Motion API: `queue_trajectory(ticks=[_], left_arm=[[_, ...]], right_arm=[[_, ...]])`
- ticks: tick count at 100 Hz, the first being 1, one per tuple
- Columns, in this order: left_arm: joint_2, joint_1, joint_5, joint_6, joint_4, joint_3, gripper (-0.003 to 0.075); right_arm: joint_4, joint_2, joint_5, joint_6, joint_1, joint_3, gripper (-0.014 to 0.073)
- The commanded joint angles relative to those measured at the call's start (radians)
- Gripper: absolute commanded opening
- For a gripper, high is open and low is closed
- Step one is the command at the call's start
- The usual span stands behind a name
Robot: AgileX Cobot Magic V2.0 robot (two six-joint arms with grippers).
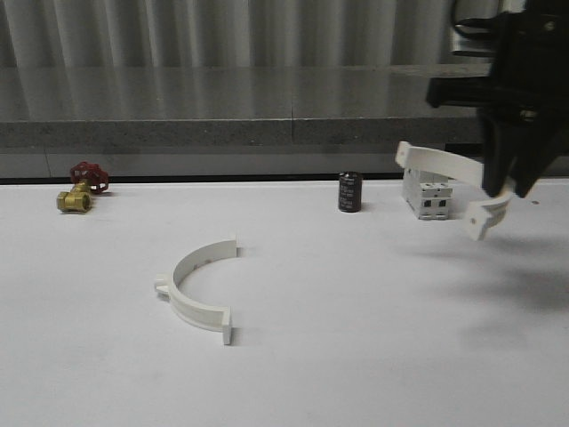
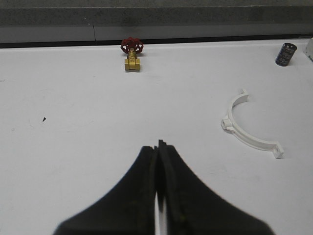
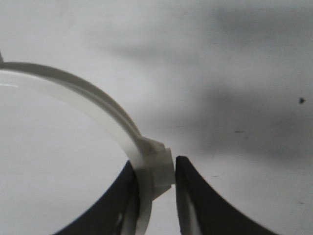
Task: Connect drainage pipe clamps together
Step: 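Carry the second clamp half with the right gripper toward the first half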
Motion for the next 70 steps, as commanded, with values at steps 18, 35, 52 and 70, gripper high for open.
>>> queue_trajectory(ticks=[18, 35, 52, 70], left_arm=[[0.011, 0.002, -0.081, -0.002, -0.015, -0.023, -0.0021], [0.011, 0.002, -0.081, -0.002, -0.015, -0.023, -0.0021], [0.011, 0.002, -0.081, -0.002, -0.015, -0.023, -0.0021], [0.011, 0.002, -0.081, -0.002, -0.015, -0.023, -0.0021]], right_arm=[[-0.042, -0.013, -0.023, 0.196, 0.184, -0.026, -0.0062], [-0.043, 0.06, -0.057, 0.298, 0.256, -0.026, -0.0056], [-0.043, 0.108, -0.122, 0.407, 0.321, -0.028, -0.0056], [-0.043, 0.163, -0.13, 0.466, 0.353, -0.092, -0.0056]])
